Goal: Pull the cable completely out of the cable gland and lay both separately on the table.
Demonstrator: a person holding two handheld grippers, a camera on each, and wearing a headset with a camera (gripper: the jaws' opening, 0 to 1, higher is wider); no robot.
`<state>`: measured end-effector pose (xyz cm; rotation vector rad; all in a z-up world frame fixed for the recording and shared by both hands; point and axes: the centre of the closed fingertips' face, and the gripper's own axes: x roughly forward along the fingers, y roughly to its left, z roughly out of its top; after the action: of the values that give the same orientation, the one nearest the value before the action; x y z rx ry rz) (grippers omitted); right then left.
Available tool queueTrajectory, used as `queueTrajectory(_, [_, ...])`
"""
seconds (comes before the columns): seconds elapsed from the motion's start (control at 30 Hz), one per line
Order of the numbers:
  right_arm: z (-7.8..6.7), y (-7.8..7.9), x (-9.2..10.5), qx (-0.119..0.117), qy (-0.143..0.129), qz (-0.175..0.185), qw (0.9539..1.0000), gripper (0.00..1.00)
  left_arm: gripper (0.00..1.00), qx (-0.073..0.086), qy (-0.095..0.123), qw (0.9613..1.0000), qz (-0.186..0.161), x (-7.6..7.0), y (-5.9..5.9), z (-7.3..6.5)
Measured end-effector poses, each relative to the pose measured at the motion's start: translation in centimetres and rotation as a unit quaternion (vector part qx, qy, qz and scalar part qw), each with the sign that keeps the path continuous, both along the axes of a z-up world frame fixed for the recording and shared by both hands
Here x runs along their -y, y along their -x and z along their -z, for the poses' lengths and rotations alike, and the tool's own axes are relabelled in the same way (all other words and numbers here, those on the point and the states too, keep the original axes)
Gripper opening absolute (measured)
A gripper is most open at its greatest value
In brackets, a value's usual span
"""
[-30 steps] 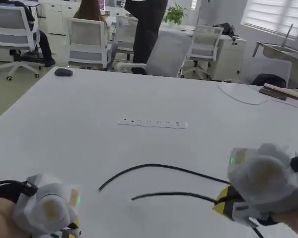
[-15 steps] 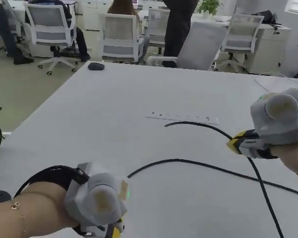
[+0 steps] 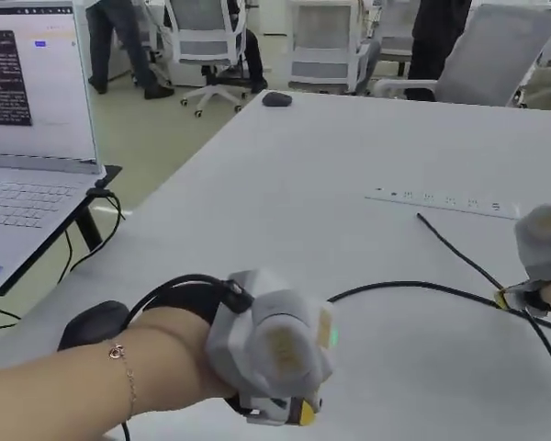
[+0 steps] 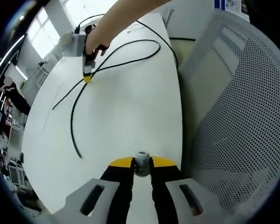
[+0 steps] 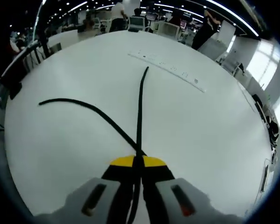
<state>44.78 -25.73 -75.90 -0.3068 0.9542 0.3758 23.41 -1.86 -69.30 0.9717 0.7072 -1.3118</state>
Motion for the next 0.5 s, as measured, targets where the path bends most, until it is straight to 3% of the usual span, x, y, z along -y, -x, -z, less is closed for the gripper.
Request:
queueTrajectory(0.03, [0.3,0.5,0.1,-0.015,-0.012,0.019,0.9996,0.03,0.14,0.0,0.0,1.0,-0.002,0.1,0.0,-0.1])
queueTrajectory(0.17, [-0.5,1.2,0.7,-0.009,-0.024,0.025,0.9994,0.21,0.14,0.001,-0.002,1.0,-0.001,0.6,0.0,-0.2])
queueTrajectory(0.23, [-1.9,2.1,0.8,-0.004,-0.039,0.029,0.9988,0.29,0.14,0.002,-0.001,1.0,0.006,1.3,-0.2,-0.3])
queueTrajectory(0.3, [-4.0,3.1,0.3,0.019,-0.07,0.018,0.9972,0.32,0.14,0.006,0.0,0.9998,0.019,2.2,-0.6,-0.5])
queueTrajectory(0.37, [-5.7,5.1,0.5,0.022,-0.074,0.004,0.997,0.34,0.14,0.005,0.002,0.9997,0.025,3.1,-1.2,-0.7])
queueTrajectory(0.47, [-8.2,8.2,-0.4,0.033,-0.085,-0.049,0.9947,0.42,0.14,-0.007,-0.002,0.9992,0.038,4.6,-1.7,-0.2])
queueTrajectory(0.5, [-9.4,9.6,-0.5,0.044,-0.074,-0.069,0.9939,0.43,0.14,-0.01,-0.004,0.9991,0.04,4.8,-1.7,0.0])
